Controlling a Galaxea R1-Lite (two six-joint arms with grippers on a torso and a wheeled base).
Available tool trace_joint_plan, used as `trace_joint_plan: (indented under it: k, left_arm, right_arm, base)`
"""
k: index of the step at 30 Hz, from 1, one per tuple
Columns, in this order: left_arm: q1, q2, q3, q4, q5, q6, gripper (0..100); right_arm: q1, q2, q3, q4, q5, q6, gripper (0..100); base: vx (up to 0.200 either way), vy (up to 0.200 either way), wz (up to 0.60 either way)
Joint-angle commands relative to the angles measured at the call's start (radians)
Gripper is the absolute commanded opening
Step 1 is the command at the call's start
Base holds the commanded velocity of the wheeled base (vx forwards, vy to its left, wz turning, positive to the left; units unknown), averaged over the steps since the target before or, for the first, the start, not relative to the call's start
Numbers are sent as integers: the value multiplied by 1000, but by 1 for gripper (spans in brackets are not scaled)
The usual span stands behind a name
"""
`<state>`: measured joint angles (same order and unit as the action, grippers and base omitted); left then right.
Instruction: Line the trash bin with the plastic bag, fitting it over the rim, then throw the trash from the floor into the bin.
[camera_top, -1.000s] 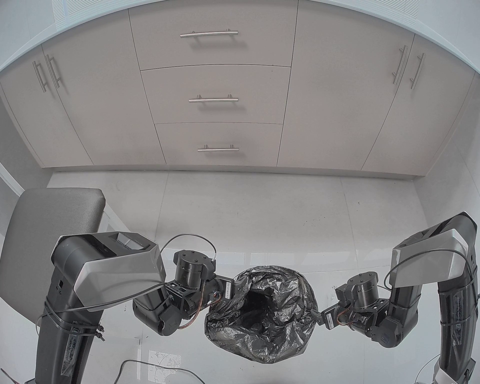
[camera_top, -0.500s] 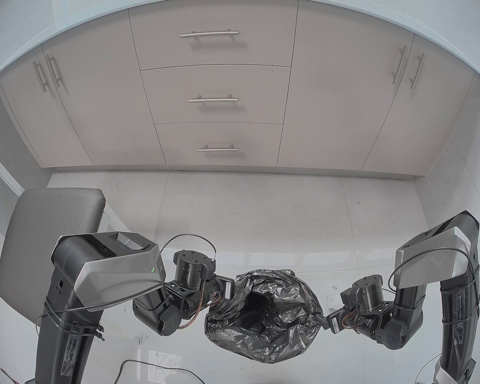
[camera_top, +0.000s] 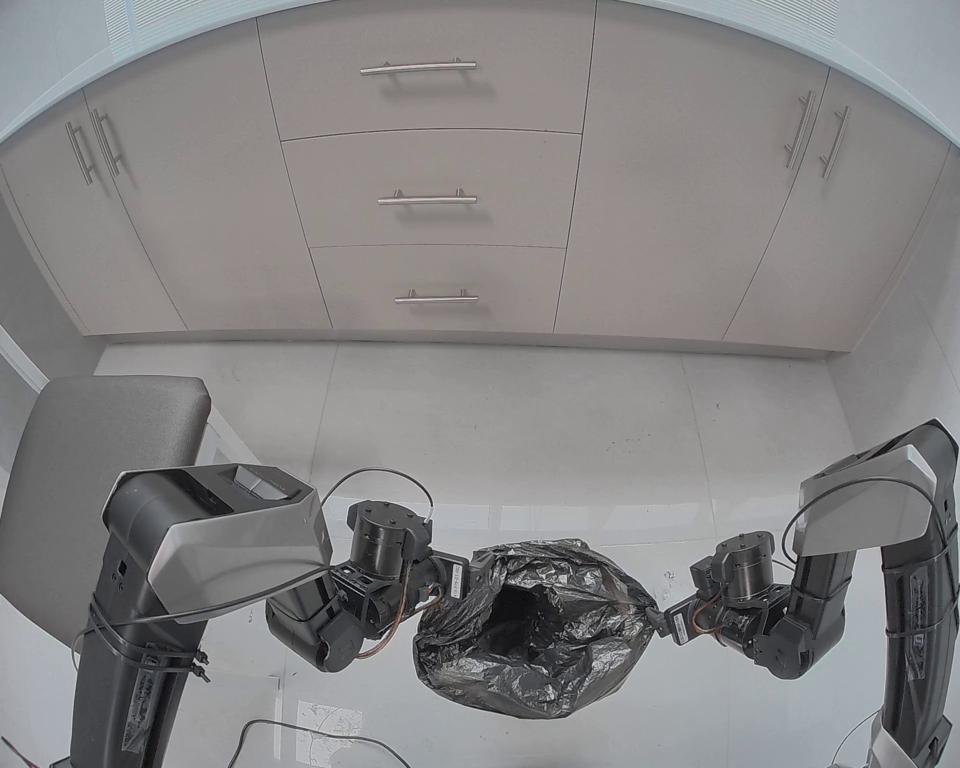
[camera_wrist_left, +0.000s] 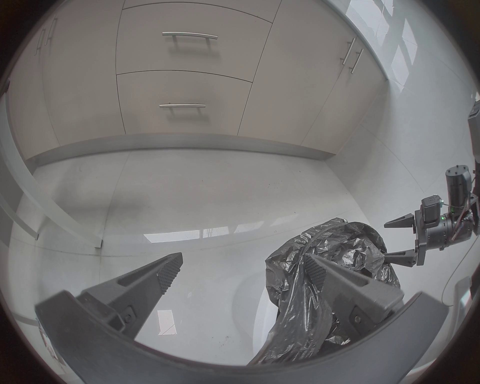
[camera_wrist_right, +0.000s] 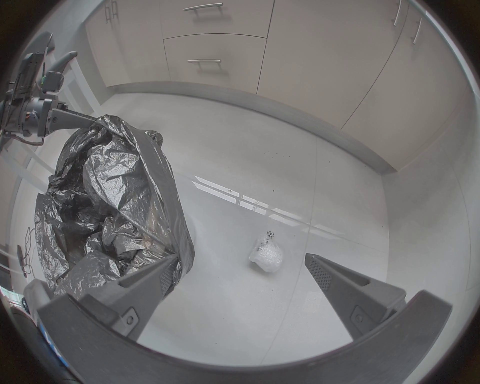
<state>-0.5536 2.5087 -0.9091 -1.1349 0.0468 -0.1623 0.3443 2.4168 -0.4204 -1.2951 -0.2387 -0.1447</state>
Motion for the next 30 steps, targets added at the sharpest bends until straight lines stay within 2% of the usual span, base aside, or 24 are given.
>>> trace_joint_plan:
  k: [1,7,8,10,14,21,30]
  left_arm:
    - [0,4,-1,0,1,0,100]
    - [0,5,-1,0,1,0,100]
    - [0,5,-1,0,1,0,100]
    - [0,7,-1,0,1,0,100]
    - [0,7,-1,0,1,0,100]
    - [1,7,-1,0,1,0,100]
    - [1,5,-1,0,1,0,100]
  right_arm:
    - [-5,18,-18,-1,4,-33,100]
    - [-1,27,-26,-3,27,-88,100]
    - [7,42,-29,-7,55,-119,100]
    - [16,48,-40,-7,67,-128,100]
    - [22,65,-80,-6,96,-128,100]
    - [27,67,-100,-13,96,-127,100]
    - [36,-70,-72,-49,91,-116,100]
  base:
    - [0,0,0]
    - [0,0,0]
    - [0,0,0]
    - [0,0,0]
    - [0,0,0]
    - [0,0,0]
    - [0,0,0]
